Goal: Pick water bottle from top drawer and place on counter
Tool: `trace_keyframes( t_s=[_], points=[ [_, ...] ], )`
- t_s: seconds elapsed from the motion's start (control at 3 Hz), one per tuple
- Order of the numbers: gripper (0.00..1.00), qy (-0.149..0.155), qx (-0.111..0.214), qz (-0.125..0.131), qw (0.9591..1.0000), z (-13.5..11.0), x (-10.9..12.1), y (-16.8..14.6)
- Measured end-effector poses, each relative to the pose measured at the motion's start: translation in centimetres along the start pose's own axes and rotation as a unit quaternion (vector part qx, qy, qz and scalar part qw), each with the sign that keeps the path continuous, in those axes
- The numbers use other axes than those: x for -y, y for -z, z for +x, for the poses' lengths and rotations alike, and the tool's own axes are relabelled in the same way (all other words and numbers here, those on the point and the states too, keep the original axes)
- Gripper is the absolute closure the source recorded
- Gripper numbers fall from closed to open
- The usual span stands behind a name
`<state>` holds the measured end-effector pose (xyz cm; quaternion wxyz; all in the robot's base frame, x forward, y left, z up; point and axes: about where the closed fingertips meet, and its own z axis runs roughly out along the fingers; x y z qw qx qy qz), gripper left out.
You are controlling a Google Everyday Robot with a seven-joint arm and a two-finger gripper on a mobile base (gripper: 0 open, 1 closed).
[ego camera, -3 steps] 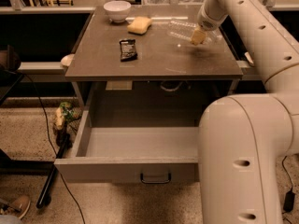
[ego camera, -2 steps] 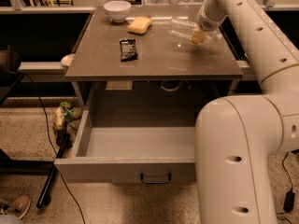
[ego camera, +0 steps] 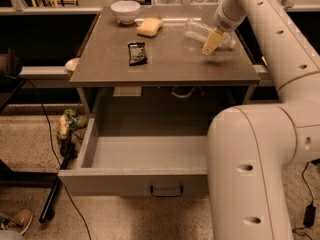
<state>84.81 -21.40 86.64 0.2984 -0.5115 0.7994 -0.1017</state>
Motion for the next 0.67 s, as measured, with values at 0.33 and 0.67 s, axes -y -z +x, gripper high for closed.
trace_keyframes(
  t_s=[0.33,0.67],
  points=[
    [0.0,-0.02,0.014,0.024,0.9994,1.1,1.7,2.5],
    [0.0,-0.048,0.062,0.053,0.9955,2.4,3.6,5.9]
  ],
)
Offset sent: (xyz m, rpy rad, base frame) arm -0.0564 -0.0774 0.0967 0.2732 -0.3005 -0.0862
